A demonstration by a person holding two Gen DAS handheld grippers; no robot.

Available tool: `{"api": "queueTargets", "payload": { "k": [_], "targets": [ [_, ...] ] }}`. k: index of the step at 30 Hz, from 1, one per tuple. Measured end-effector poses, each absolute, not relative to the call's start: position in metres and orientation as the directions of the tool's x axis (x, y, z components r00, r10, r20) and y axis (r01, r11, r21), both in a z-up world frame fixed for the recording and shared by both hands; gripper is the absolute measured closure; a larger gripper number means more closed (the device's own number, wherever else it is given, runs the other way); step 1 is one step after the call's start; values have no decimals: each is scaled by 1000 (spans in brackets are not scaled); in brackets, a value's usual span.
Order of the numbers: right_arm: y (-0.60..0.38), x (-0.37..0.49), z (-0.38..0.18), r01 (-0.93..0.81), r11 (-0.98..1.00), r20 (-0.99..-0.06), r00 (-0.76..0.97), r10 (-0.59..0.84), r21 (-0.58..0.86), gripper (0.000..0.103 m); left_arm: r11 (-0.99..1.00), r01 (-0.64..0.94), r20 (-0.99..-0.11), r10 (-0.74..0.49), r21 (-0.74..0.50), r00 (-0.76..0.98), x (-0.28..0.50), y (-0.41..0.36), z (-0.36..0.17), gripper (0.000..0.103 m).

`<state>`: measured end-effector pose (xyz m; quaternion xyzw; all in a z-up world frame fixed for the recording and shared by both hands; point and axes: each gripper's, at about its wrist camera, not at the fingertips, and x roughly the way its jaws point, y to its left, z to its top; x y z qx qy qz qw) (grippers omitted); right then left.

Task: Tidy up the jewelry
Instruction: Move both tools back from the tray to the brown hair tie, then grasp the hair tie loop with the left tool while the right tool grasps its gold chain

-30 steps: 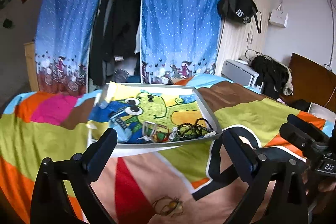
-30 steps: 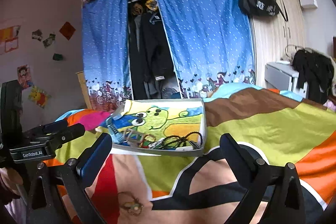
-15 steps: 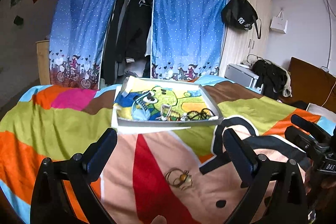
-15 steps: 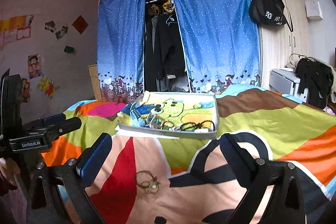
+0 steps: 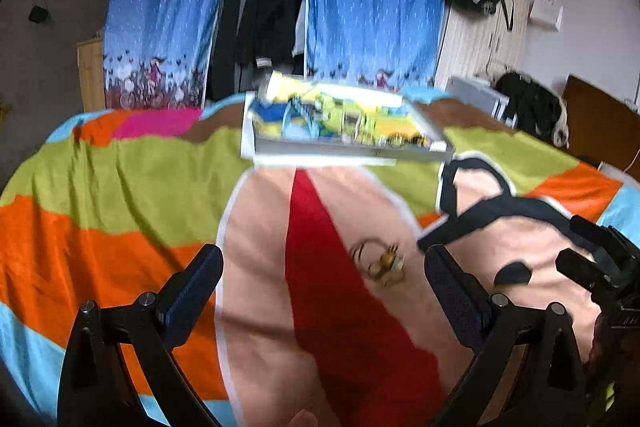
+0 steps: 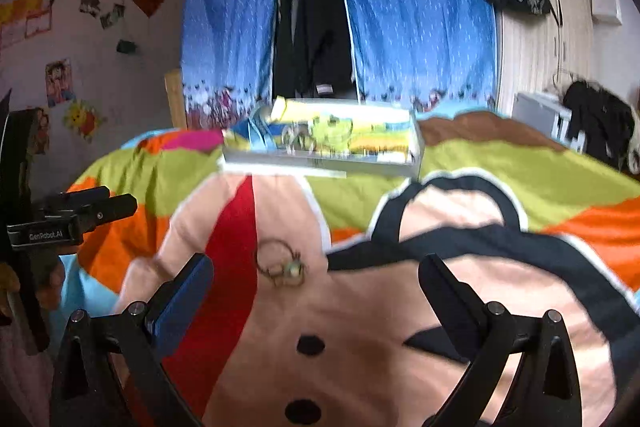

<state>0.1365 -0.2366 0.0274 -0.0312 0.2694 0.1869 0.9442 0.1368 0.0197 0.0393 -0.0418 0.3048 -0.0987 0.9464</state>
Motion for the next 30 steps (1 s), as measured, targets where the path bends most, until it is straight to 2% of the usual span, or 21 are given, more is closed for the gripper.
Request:
{"api": "queueTargets", "payload": {
  "k": [8,17,30],
  "targets": [
    [-241,131,-17,-311,943,-609,728,316,118,0,978,165,-649,-210,-131,731,132,21,-5,4],
    [-238,134,-40,-273,954,-665,691,283,123,0,978,187,-689,-197,-90,697,132,15,-23,4],
    [-233,146,-61,-256,960,-718,647,256,111,0,981,168,-726,-187,-100,662,142,23,-36,4]
  ]
}}
